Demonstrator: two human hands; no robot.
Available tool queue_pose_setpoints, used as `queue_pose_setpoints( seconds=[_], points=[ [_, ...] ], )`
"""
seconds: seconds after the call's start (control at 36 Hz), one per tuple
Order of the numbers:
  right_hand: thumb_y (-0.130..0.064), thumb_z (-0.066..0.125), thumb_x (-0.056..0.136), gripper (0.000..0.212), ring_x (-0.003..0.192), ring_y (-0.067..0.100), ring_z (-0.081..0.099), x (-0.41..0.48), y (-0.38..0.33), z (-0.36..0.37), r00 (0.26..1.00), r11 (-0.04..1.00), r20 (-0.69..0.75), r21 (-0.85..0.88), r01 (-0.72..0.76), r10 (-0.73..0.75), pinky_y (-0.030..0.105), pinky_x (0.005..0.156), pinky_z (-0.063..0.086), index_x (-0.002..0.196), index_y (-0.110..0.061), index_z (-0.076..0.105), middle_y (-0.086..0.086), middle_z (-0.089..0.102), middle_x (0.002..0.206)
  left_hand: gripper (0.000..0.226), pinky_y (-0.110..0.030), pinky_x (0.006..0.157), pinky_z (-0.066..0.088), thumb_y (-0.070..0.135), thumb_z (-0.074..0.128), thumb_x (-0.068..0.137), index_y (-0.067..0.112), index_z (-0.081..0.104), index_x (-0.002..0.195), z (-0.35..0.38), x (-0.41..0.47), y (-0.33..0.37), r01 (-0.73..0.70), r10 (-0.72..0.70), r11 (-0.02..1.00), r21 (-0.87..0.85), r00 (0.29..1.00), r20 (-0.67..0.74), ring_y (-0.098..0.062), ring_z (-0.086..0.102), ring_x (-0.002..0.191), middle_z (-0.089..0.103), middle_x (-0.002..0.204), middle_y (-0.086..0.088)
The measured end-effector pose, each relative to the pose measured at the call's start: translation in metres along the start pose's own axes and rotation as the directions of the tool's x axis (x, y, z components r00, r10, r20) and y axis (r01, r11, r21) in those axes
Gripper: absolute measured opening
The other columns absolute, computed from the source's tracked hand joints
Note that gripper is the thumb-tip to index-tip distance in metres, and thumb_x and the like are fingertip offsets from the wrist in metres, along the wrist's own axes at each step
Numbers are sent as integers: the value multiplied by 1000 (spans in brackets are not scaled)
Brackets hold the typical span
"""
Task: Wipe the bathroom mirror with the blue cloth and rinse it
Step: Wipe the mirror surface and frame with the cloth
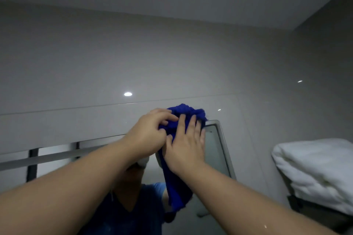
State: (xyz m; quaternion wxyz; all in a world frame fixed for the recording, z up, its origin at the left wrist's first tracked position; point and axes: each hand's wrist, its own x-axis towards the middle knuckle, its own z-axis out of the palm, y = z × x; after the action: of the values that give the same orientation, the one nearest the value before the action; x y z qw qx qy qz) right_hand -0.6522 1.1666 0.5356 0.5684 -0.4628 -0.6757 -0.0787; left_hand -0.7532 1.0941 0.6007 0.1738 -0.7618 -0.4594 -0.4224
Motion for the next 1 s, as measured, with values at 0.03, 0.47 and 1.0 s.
queue_pose_setpoints(
  seconds=[0.03, 0.47, 1.0],
  points=[
    [-53, 28, 104, 83, 164, 40, -12, 12, -2, -2, 1000, 999, 7, -47, 12, -12, 54, 132, -8, 170, -19, -8, 24, -10, 176, 53, -18, 104, 45, -7, 56, 85, 24, 73, 125, 2, -5, -5, -67, 74, 994, 81, 993, -87, -5, 56, 121, 57, 135, 13],
    [-56, 37, 102, 71, 161, 19, 23, 16, 3, 33, 920, 933, -198, 57, 355, -338, 52, 127, 25, 163, -20, 38, -1, 35, 172, 34, -46, 94, 42, 34, 49, 102, 17, 56, 131, 40, -31, -82, 44, 258, 727, 685, 907, -332, -29, 54, 103, 61, 113, -5],
    [-51, 37, 95, 53, 124, 30, 61, 52, 79, 6, 889, 990, -443, 128, -63, 114, 56, 103, 52, 121, -16, 67, 6, 67, 130, 63, -45, 100, 37, 62, 41, 93, 15, 52, 134, 38, -37, -72, 77, 210, 641, 764, 939, -271, -30, 50, 108, 57, 117, -7]
  ],
)
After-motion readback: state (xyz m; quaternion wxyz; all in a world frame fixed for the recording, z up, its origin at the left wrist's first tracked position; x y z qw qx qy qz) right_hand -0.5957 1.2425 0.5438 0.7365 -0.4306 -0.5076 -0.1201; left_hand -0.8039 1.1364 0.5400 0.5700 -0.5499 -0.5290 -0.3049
